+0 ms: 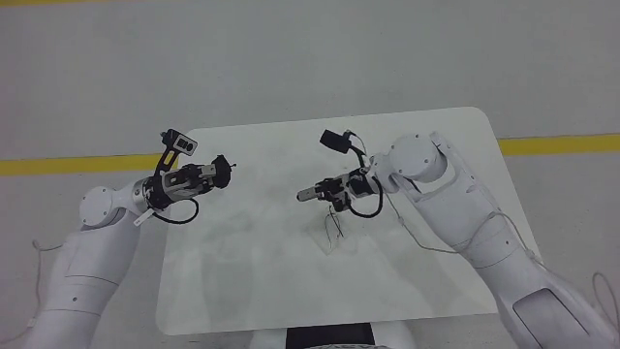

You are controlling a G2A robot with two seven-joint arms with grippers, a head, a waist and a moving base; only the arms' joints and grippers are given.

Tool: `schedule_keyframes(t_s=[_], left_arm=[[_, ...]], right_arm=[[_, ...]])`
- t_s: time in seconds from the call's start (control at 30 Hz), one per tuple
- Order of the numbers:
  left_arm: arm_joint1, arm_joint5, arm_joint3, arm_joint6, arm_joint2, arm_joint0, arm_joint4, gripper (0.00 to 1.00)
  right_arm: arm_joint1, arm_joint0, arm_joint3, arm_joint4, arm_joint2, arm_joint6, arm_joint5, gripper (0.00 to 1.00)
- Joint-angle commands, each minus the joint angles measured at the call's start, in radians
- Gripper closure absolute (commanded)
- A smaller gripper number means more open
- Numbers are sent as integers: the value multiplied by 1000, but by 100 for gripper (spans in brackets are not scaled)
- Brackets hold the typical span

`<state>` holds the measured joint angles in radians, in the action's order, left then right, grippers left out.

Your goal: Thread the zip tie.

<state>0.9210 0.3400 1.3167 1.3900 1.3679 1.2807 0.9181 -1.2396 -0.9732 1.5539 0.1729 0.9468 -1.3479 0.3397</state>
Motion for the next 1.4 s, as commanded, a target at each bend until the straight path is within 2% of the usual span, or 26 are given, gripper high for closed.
schedule_keyframes(t_s=[0.0, 0.3, 0.43, 0.53, 0.7, 0.93, 1.03, 1.37], left_arm=[[0, 0, 0, 0, 0, 0, 0, 100], [0, 0, 0, 0, 0, 0, 0, 100], [0, 0, 0, 0, 0, 0, 0, 100], [0, 0, 0, 0, 0, 0, 0, 100], [0, 0, 0, 0, 0, 0, 0, 100], [0, 0, 0, 0, 0, 0, 0, 100], [0, 0, 0, 0, 0, 0, 0, 100], [0, 0, 0, 0, 0, 0, 0, 100]], right_arm=[[-1, 8, -1, -2, -6, -33, 0, 0], [-1, 5, 0, 0, -7, -25, -1, 0], [-5, 20, -12, 103, -78, -27, 0, 0], [-18, 31, -41, 126, -114, -12, 0, 0], [-44, 52, -104, 244, -169, 2, 0, 0], [-85, 36, -155, 379, -164, -42, 0, 0], [-94, 45, -164, 371, -206, -42, 0, 0], [-94, 45, -164, 371, -206, -42, 0, 0]])
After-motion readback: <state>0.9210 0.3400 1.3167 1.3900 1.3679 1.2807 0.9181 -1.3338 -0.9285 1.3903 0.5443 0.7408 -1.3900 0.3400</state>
